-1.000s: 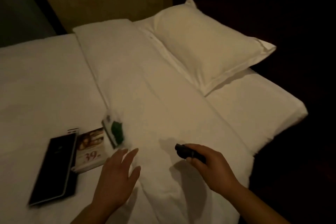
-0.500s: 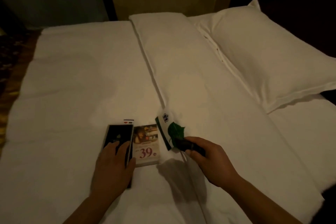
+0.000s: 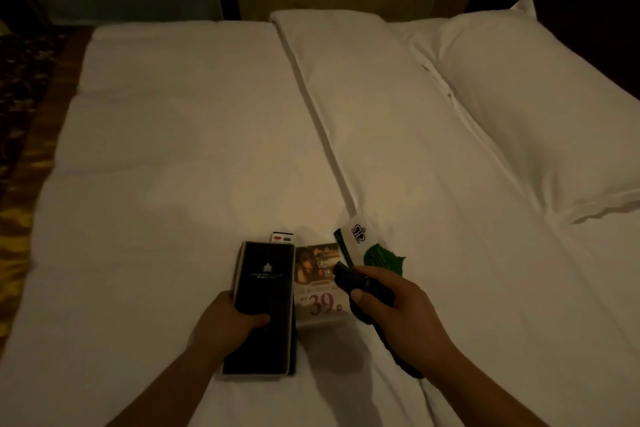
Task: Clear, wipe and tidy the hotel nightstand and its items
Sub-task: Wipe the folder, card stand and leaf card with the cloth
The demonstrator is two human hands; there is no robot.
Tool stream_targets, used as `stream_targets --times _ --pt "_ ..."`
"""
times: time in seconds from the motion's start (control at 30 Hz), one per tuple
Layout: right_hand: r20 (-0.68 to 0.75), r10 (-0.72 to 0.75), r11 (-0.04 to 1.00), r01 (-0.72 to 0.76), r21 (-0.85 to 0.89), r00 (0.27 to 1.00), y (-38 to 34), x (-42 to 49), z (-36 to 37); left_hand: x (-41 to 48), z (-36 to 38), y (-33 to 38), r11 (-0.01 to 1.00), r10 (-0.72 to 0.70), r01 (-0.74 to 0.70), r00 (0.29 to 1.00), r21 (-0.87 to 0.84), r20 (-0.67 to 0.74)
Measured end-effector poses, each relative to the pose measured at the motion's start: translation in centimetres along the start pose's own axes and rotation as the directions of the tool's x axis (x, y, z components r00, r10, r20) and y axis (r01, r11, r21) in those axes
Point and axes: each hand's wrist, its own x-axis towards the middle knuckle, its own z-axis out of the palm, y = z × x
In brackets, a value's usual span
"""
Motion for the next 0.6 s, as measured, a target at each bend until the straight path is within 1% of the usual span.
stream_targets --times 0.07,0.13,0.2,0.23,0.3,0.37,0.4,0.5,0.6 --pt "-0.017 0.054 0.994 -0.052 0.093 0.998 -0.2 0.3 0.8 0.2 -0.4 0.0 0.987 -0.052 0.061 0.997 -0.152 0.063" --pt "0.027 0.077 0.988 -0.080 0.132 0.997 -1.1 0.9 1.8 -0.5 -0.5 0.6 0.953 -0.082 0.117 0.988 -0.279 0.133" --pt "0.070 0.030 0.994 -0.038 0.105 0.997 -2.1 1.9 3.0 -1.4 -0.5 1.0 0.918 -0.042 0.093 0.989 -0.385 0.140" --pt "0.069 -0.004 0.994 -0.004 0.105 0.998 -2.6 2.5 3.5 -2.0 -0.5 1.1 0.897 -0.026 0.082 0.991 -0.434 0.133" --pt "0.021 -0.036 0.991 0.032 0.132 0.999 -3.3 3.7 4.4 -3.2 -0.6 1.2 0.855 -0.021 0.092 0.989 -0.510 0.143" --pt "-0.032 -0.072 0.995 0.074 0.068 0.997 -3.7 5.0 4.8 -4.4 -1.0 1.0 0.829 -0.020 0.099 0.989 -0.551 0.148" --pt "-0.035 -0.105 0.994 0.106 0.020 0.994 -3.8 5.5 4.9 -5.2 -1.2 1.0 0.821 -0.012 0.088 0.991 -0.564 0.136" --pt "0.003 -0.200 0.962 0.197 -0.189 0.980 -4.4 5.9 5.0 -7.6 -1.5 2.0 0.815 0.071 0.000 0.992 -0.580 0.101" --pt "0.075 -0.255 0.912 0.266 -0.312 0.964 -4.8 4.8 4.8 -9.5 -1.0 3.6 0.805 0.143 -0.071 0.987 -0.588 0.076"
